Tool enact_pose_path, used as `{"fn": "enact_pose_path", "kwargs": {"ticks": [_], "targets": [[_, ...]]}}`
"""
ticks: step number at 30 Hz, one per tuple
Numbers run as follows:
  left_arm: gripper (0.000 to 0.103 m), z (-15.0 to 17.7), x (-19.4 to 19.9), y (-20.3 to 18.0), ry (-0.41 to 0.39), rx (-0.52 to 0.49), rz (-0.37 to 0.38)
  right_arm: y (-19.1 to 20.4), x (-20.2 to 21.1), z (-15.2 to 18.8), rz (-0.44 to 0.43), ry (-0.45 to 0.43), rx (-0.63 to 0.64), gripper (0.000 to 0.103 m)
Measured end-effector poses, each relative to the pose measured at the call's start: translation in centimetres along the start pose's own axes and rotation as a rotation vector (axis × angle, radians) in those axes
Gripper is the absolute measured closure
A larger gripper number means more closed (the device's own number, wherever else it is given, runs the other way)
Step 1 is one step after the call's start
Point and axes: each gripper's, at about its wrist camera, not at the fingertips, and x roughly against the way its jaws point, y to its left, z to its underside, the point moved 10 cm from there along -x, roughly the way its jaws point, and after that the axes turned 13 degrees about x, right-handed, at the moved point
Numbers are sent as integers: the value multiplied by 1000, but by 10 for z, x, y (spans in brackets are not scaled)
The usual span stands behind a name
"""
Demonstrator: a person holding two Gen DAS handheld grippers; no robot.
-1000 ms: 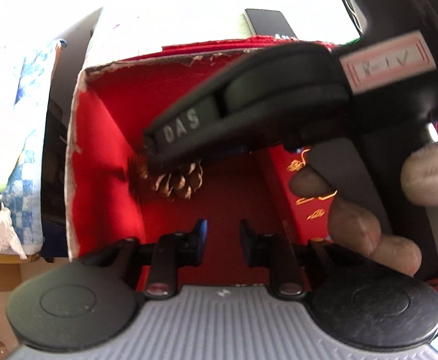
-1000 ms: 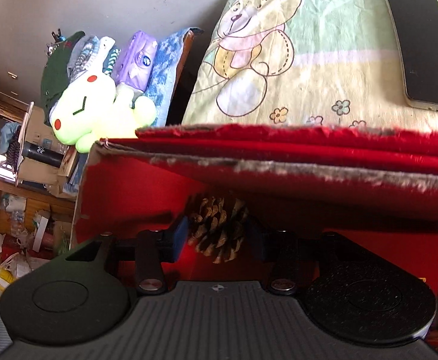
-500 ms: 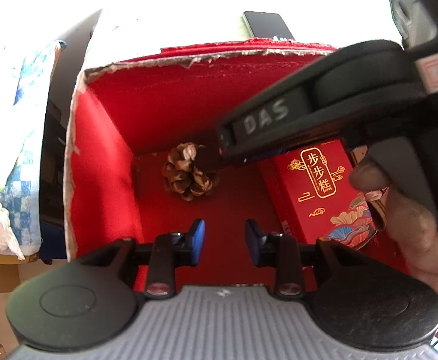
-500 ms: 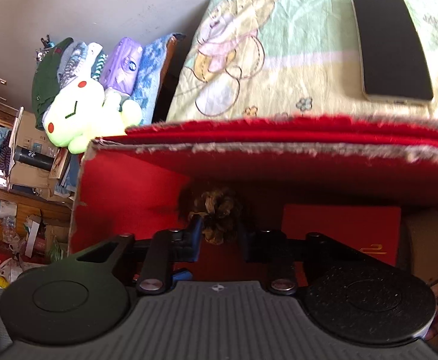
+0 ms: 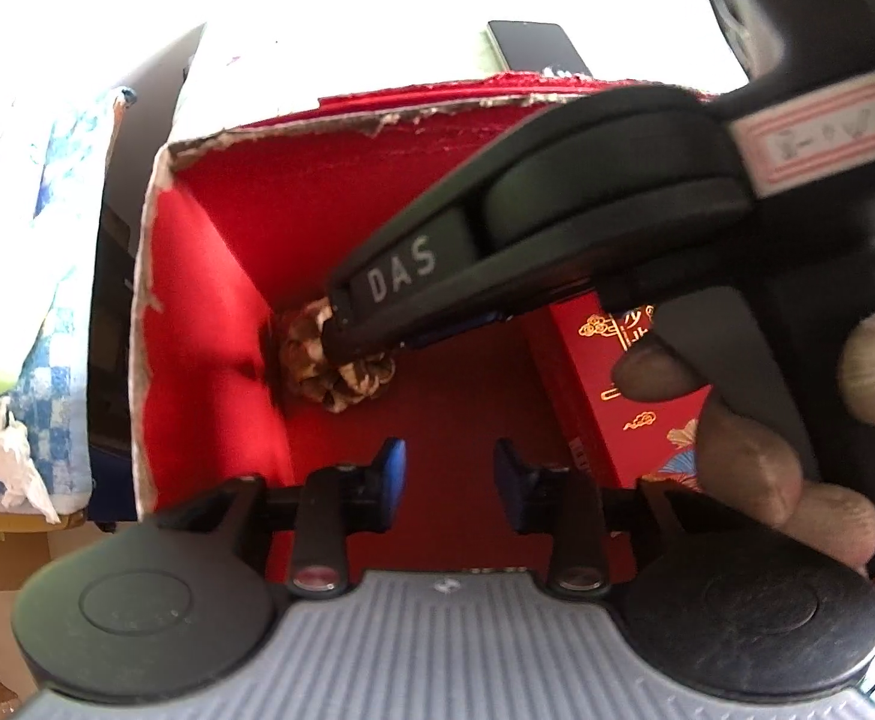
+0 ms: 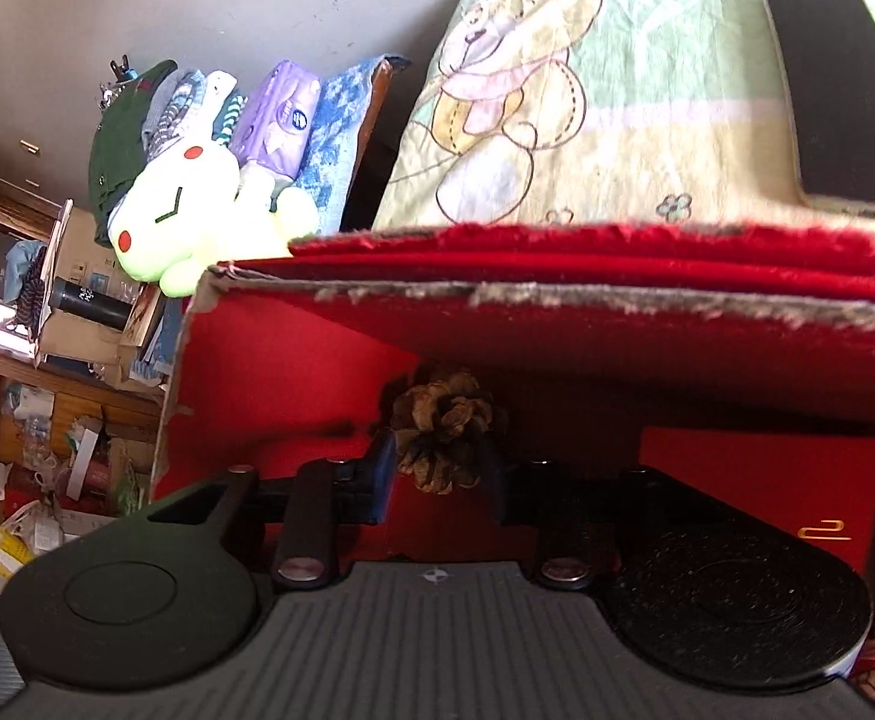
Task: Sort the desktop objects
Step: 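Lower the pine cone into the box and open the right gripper, then withdraw the right gripper up out of the cardboard box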
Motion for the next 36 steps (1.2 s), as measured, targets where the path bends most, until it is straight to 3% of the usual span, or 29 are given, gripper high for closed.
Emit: {"fn": "enact_pose_path", "kwargs": {"ticks": [5,12,25,36], "targets": [[58,-1,2,-1,-12,-9,2,-12,23,5,117,-48,43,67],[52,-1,6,0,-49,-33,-23,-21,43,17,216,-104,56,67],[49,9,13,7,-68,-59,-48,-31,83,21,438,-226,75,68],[41,7,13,9,-120,-67,-79,-28,113,43,494,-267,90,68]]}}
